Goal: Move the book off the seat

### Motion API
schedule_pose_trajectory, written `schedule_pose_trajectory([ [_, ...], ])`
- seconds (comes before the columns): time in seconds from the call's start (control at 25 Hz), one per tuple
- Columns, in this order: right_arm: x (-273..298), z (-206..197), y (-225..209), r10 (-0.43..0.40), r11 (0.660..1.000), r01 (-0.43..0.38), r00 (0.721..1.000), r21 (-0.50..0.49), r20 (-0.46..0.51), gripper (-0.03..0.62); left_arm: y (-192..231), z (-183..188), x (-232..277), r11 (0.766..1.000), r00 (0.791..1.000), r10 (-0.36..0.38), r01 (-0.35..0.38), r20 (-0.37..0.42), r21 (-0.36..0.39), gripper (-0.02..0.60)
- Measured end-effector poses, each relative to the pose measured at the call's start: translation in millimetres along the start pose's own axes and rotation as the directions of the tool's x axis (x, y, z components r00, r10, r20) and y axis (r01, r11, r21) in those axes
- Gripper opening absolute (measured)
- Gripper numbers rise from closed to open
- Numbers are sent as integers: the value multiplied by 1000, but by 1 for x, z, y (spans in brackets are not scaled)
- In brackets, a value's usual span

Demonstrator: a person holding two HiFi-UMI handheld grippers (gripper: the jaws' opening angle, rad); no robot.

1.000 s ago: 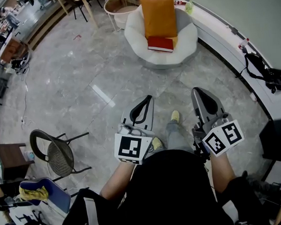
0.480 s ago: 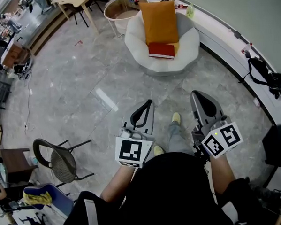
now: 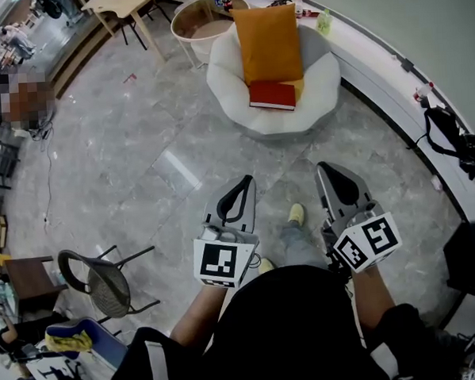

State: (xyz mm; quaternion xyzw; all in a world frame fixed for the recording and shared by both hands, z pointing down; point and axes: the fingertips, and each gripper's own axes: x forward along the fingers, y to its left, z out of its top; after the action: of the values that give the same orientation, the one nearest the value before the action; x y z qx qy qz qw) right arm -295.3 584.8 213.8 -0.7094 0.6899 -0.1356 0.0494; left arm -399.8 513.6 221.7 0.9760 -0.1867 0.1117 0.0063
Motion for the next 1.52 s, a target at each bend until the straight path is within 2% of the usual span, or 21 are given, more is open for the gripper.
schedule_pose_trajectory([
  [0.16, 22, 11, -24, 9, 1000, -9, 1000, -6, -4, 8, 14, 13, 31, 999, 999, 37, -37, 15, 0, 5],
  [0.36, 38, 24, -60, 13, 1000, -13, 1000, 6, -3, 8, 16, 32, 76, 999, 999, 44, -44, 32, 5, 5],
  [0.52, 48, 34, -85, 25, 1000, -26, 1000, 17, 5, 8, 13, 40, 102, 998, 999, 51, -51, 18, 32, 5],
  [0.68, 60, 40, -104, 50, 999, -50, 999, 19, 12, 8, 15, 46, 124, 997, 997, 75, -76, 21, 22, 5],
  [1.04, 78, 49, -125, 104, 994, -105, 994, 21, 25, 8, 15, 54, 146, 994, 993, 110, -110, 30, 13, 5],
  [1.52, 81, 57, -140, 96, 995, -96, 995, 0, 32, 8, 9, 72, 162, 994, 993, 101, -103, 62, 28, 5],
])
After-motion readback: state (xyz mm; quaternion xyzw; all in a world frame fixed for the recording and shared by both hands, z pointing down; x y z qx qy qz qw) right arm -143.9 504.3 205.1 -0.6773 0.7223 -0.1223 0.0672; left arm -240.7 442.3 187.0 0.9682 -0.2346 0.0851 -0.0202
